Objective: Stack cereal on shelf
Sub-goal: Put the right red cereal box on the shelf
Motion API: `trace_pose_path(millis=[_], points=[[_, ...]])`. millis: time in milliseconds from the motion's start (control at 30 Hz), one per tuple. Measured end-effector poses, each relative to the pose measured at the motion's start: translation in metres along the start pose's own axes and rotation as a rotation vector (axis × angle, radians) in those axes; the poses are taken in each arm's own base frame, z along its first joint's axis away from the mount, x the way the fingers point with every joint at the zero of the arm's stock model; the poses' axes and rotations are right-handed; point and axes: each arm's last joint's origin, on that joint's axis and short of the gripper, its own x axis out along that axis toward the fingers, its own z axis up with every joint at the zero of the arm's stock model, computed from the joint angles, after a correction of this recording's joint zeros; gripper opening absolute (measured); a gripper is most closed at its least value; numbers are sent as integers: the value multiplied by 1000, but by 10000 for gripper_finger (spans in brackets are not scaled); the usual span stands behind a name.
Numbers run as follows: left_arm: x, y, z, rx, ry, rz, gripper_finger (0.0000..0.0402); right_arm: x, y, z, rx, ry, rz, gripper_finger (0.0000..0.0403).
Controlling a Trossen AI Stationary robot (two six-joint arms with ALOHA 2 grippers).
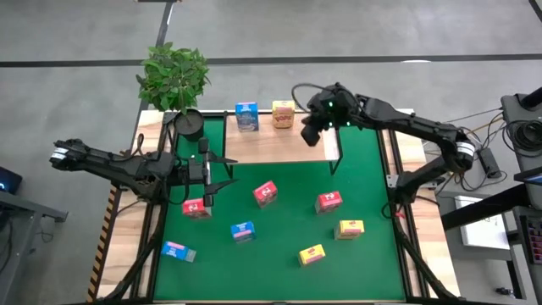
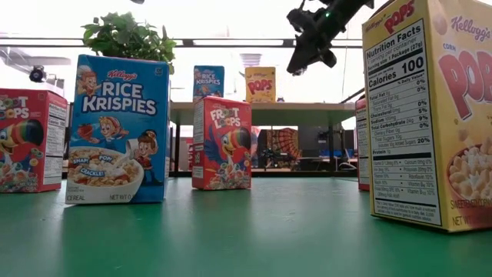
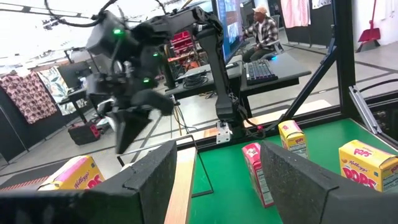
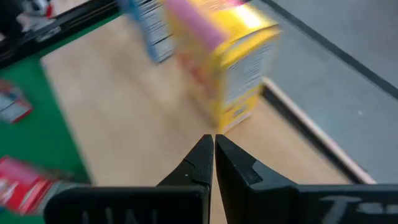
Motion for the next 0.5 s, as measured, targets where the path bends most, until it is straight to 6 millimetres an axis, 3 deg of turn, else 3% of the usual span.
trace_pose_path(millis=[233,500], points=[[0,0,0,0,0,0,215,-6,46,-30,-124,-12,140,9],[0,0,0,-2,-1,0,215,2,92,-87,-278,-125,331,9]])
